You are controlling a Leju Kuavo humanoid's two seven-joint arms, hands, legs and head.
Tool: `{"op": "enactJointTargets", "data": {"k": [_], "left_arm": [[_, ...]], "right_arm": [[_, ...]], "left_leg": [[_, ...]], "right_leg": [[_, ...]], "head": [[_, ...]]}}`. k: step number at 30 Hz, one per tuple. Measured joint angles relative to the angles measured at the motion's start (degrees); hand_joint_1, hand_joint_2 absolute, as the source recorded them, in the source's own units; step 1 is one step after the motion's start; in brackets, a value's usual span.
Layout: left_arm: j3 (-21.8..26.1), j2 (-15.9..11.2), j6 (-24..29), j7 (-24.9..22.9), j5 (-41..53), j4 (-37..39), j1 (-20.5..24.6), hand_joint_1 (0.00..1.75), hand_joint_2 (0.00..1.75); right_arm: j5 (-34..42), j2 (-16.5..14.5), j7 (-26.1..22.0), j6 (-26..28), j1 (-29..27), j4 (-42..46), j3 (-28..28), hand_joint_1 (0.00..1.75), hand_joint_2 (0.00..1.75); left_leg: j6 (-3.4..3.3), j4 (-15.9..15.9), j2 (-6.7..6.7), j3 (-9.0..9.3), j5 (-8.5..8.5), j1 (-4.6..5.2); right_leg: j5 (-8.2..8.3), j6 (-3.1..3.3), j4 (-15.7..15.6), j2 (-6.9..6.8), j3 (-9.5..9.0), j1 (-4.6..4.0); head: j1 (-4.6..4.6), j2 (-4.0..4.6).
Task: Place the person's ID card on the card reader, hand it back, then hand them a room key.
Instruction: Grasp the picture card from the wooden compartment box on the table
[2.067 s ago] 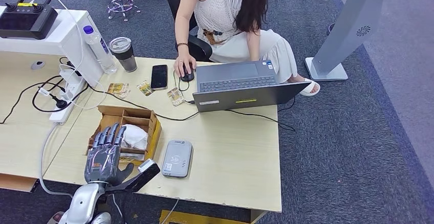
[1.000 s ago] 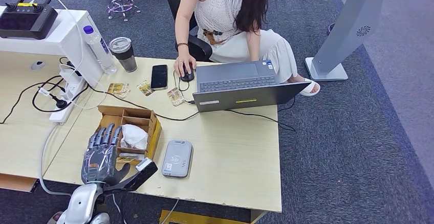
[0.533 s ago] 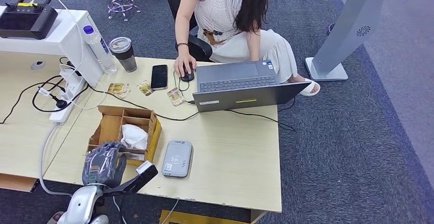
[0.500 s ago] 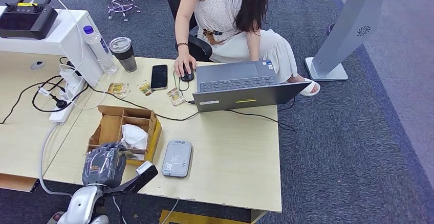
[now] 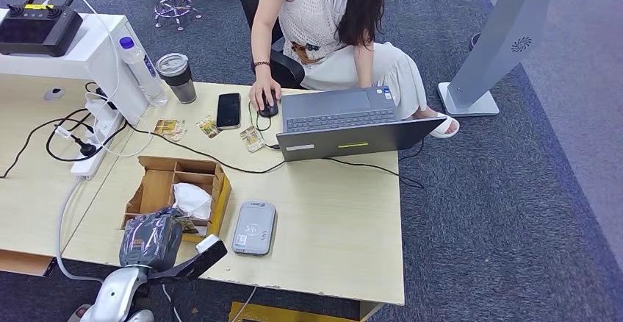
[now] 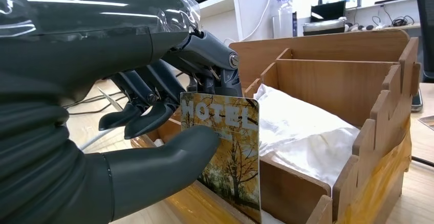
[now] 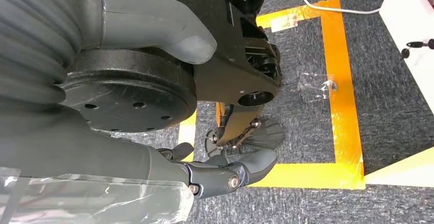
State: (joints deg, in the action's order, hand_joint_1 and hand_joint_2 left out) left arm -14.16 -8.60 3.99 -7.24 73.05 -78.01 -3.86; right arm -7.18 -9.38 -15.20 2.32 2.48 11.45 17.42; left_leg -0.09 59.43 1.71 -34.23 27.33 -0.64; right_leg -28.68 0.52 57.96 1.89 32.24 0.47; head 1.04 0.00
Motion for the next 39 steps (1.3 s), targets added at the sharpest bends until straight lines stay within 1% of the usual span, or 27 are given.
{"op": "enactJointTargets", "data": {"k": [4, 10, 22, 29, 32, 37, 39], "left_arm": [[0.0, -0.23, 0.09, 0.08, 0.0, -0.01, 0.0, 1.75, 1.75], [0.0, 0.04, 3.0, -0.09, -0.01, -1.34, 0.0, 1.75, 1.75], [0.07, 0.42, 4.64, -0.19, 1.01, -5.01, -0.11, 1.75, 1.75], [0.14, 0.51, 9.51, 2.32, 1.18, -10.37, 0.41, 1.75, 1.75], [0.34, 0.31, 10.11, 3.14, 0.6, -12.82, 2.73, 1.75, 1.75], [0.56, -0.52, 10.28, 3.6, 0.15, -13.22, 11.6, 1.75, 1.75], [0.61, -0.75, 10.53, 3.69, 0.14, -12.88, 14.05, 1.75, 1.75]], "right_arm": [[-0.01, 0.1, 0.01, -0.01, -0.02, 0.0, 0.0, 0.0, 1.75], [-0.15, 0.18, 0.01, -0.03, -0.07, 0.0, 0.03, 0.0, 1.75], [-0.32, 0.18, 0.01, -0.05, -0.14, 0.0, 0.62, 0.0, 1.75], [-1.01, 0.18, -0.76, 0.13, -0.2, 0.0, 0.88, 0.0, 1.75], [-1.56, 0.16, -1.41, 0.7, -0.21, -0.03, 0.9, 0.0, 1.75], [-3.09, 0.16, -1.22, 0.52, -0.14, -0.15, 0.89, 0.0, 1.75], [-3.24, 0.16, -1.17, 0.34, -0.15, -0.16, 0.87, 0.0, 1.75]], "left_leg": [[0.0, 0.0, 0.0, 0.0, 0.0, 0.0], [0.0, 0.0, 0.0, 0.0, 0.0, 0.0], [0.0, 0.0, 0.01, 0.0, 0.0, 0.0], [0.0, 0.0, 0.01, 0.0, 0.0, 0.0], [0.0, 0.01, 0.04, 0.01, -0.02, 0.0], [0.07, 0.01, 0.18, -0.01, -0.15, -0.01], [0.08, 0.01, 0.16, 0.01, -0.16, -0.01]], "right_leg": [[0.0, 0.0, 0.0, 0.0, 0.0, 0.0], [0.0, 0.0, 0.0, 0.0, 0.0, 0.0], [0.0, 0.0, 0.0, -0.01, 0.0, 0.0], [0.0, 0.0, 0.0, -0.01, 0.0, 0.0], [0.01, -0.01, 0.0, -0.04, 0.0, 0.0], [0.09, 0.01, 0.02, -0.16, -0.05, -0.01], [0.12, 0.04, 0.03, -0.12, -0.05, -0.01]], "head": [[0.01, 0.0], [-0.01, 0.0], [0.01, 0.0], [-0.01, 0.0], [0.0, 0.0], [0.0, 0.0], [0.0, 0.0]]}}
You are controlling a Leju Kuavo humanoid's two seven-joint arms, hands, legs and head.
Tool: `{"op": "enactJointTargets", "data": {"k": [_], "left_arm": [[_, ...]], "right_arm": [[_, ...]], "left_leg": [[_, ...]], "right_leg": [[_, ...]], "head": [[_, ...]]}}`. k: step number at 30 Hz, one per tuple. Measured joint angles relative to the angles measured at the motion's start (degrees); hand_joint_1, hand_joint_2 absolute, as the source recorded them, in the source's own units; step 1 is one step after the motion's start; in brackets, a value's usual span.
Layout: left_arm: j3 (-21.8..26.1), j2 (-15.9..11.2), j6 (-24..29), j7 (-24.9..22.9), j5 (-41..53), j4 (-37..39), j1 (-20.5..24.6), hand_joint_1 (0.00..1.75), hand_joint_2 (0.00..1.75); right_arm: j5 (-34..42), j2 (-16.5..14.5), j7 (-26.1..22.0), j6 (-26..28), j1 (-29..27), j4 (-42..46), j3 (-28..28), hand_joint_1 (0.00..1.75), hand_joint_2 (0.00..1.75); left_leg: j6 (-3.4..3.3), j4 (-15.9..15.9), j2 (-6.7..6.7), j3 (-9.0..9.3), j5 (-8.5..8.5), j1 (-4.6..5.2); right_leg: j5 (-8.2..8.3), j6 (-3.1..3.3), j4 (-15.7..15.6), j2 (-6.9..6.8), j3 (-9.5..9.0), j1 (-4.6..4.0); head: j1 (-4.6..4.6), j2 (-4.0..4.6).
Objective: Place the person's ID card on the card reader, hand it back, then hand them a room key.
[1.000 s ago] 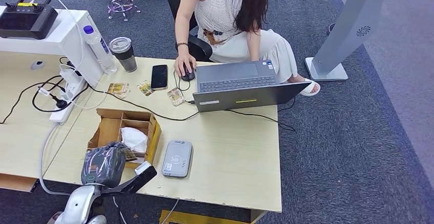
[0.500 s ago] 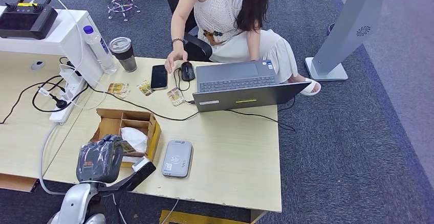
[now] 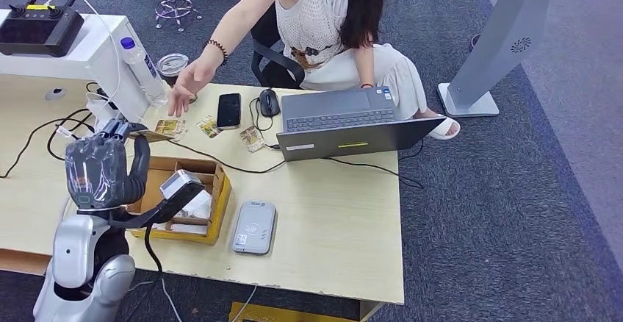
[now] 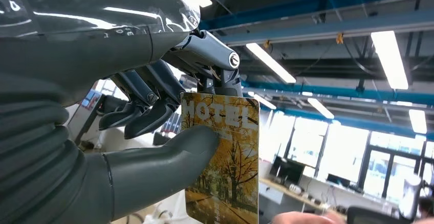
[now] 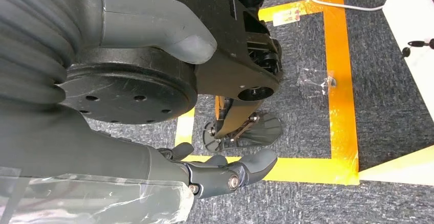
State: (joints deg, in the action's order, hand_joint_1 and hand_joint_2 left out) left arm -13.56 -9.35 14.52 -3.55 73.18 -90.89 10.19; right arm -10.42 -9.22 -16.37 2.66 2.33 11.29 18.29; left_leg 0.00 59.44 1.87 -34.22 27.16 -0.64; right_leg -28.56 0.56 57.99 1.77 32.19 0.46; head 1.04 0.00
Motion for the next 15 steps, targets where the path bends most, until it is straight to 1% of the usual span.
{"op": "enactJointTargets", "data": {"k": [4, 7, 8, 10, 15], "left_arm": [[0.01, -0.18, 0.84, 0.06, 0.21, 0.58, 1.98, 1.75, 1.75], [0.01, -0.34, 2.56, -0.84, 2.7, 1.82, 3.93, 1.75, 1.75], [0.01, -0.39, 3.36, -1.25, 3.95, 2.94, 5.4, 1.75, 1.75], [0.0, -0.43, 4.61, -1.65, 6.04, 6.53, 9.7, 1.75, 1.75], [-0.13, -0.37, 5.21, -1.82, 8.36, 18.89, 20.91, 1.75, 1.75]], "right_arm": [[-0.12, 0.0, 0.0, -0.28, -0.01, -0.03, 0.01, 0.0, 1.75], [-0.95, 0.0, 0.23, -0.43, 0.04, -0.05, -0.08, 0.0, 1.75], [-1.43, -0.01, 0.57, -0.46, 0.13, -0.05, -0.16, 0.0, 1.75], [-2.41, -0.08, 1.69, -0.5, 0.49, -0.05, -0.43, 0.0, 1.75], [-3.86, -0.47, 4.01, -0.88, 1.46, -0.03, -1.36, 0.0, 1.75]], "left_leg": [[0.0, 0.01, -0.02, 0.0, 0.0, 0.0], [0.0, 0.02, 0.0, -0.04, 0.0, 0.0], [-0.02, 0.02, 0.02, -0.05, -0.02, 0.0], [-0.05, 0.02, 0.05, -0.06, -0.08, 0.0], [0.03, 0.01, -0.02, -0.04, -0.22, -0.01]], "right_leg": [[0.01, 0.01, -0.01, 0.02, 0.03, 0.0], [0.01, 0.01, -0.02, -0.01, 0.09, 0.0], [0.01, 0.01, -0.02, -0.03, 0.09, 0.0], [0.05, 0.01, -0.02, -0.07, 0.08, 0.0], [0.23, -0.01, 0.0, 0.04, 0.1, 0.0]], "head": [[-0.01, 0.0], [0.0, 0.0], [-0.01, 0.0], [-0.01, 0.0], [-0.01, 0.0]]}}
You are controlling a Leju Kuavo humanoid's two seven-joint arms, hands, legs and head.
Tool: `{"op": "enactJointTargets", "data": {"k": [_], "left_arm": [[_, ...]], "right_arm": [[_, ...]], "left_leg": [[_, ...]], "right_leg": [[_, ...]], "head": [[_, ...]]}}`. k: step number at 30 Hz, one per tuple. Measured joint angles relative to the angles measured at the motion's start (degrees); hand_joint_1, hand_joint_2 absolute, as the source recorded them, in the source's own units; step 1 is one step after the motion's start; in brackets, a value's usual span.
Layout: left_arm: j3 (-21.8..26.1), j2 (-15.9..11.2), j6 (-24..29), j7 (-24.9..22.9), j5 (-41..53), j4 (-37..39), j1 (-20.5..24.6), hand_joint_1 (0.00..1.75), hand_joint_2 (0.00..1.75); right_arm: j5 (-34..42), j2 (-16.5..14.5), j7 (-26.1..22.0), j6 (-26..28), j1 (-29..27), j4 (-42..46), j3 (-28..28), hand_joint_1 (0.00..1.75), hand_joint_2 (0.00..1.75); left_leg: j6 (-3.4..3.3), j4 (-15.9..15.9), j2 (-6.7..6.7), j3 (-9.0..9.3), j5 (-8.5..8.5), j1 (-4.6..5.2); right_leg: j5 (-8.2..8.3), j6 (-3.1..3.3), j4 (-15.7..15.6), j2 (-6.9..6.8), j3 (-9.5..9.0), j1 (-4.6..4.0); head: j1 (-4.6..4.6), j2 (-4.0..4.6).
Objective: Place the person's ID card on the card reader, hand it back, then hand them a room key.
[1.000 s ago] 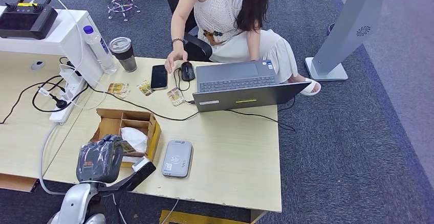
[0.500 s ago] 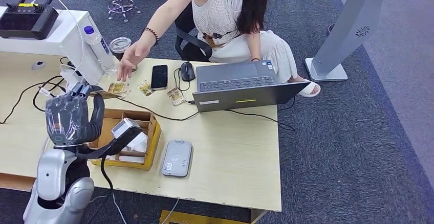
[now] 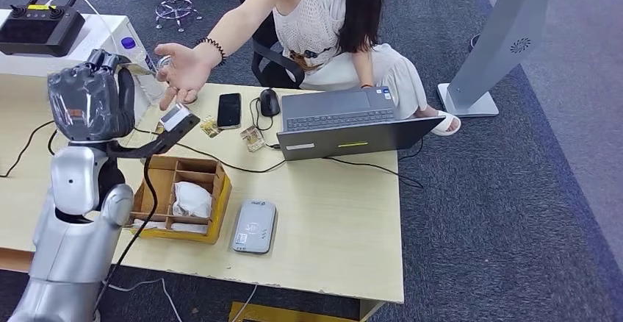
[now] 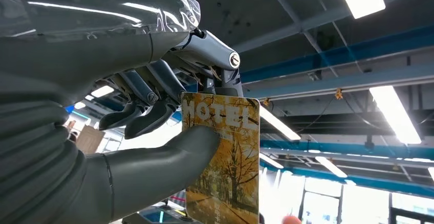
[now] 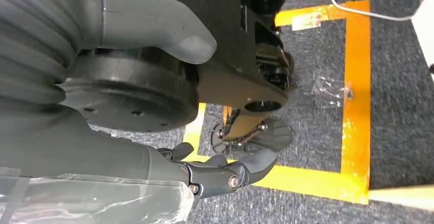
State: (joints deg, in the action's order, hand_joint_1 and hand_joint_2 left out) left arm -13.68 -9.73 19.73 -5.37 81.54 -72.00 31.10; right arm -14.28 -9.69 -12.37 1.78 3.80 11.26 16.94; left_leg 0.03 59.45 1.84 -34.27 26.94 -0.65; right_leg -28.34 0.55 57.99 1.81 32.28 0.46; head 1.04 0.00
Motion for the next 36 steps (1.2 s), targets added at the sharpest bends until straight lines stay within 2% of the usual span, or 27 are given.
{"op": "enactJointTargets", "data": {"k": [4, 10, 14, 36], "left_arm": [[-0.13, 0.02, 0.29, -0.32, -0.05, 7.92, 5.07, 1.75, 1.75], [-0.24, -0.03, 0.69, -0.54, -0.33, 14.21, 7.44, 1.75, 1.75], [-0.26, -0.06, 0.63, -0.6, -0.44, 16.24, 7.98, 0.0, 1.75], [-0.27, -0.06, 0.42, -1.25, -1.5, 19.48, 8.06, 0.0, 1.75]], "right_arm": [[-0.12, -0.17, 0.5, -0.38, 0.25, 0.0, -0.25, 0.0, 1.75], [-0.12, -0.41, 0.73, -0.42, 0.27, 0.0, -0.26, 0.0, 1.75], [-0.12, -0.45, 0.74, -0.42, 0.27, 0.0, -0.26, 0.0, 1.75], [-0.12, -0.45, 0.72, 0.38, 0.23, 0.0, -0.26, 0.0, 1.75]], "left_leg": [[0.0, 0.0, -0.05, 0.0, -0.02, 0.0], [0.0, 0.0, -0.05, -0.03, 0.0, 0.0], [0.0, 0.0, -0.05, -0.05, 0.0, 0.0], [0.0, 0.0, -0.05, -0.06, -0.01, 0.0]], "right_leg": [[0.02, 0.0, 0.01, 0.08, 0.0, 0.0], [0.0, -0.02, 0.0, 0.07, 0.02, 0.0], [0.0, -0.02, 0.0, 0.06, 0.04, 0.0], [0.0, -0.02, 0.0, 0.06, 0.04, 0.0]], "head": [[-0.02, 0.0], [-0.01, 0.0], [-0.02, 0.0], [-0.01, 0.0]]}}
